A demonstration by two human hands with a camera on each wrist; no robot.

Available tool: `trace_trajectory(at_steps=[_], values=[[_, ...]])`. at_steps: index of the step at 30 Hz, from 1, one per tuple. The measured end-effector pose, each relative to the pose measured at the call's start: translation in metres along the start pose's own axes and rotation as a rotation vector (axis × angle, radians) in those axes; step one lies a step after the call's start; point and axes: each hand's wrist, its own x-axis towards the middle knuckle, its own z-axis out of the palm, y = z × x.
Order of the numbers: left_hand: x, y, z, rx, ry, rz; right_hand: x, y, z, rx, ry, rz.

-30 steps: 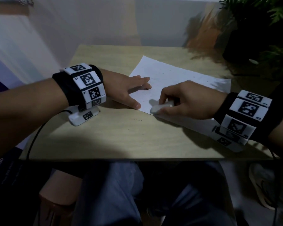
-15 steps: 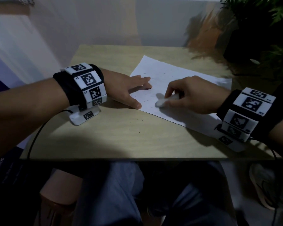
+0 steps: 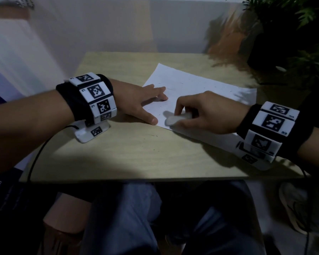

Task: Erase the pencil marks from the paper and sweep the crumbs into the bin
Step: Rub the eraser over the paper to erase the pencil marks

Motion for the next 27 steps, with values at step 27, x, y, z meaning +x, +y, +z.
trace_trajectory(at_steps=[27], values=[[0.001,-0.004,0.003,-0.064,0.052,0.072,0.013,0.014,-0.005,-0.05,0.1,0.126]])
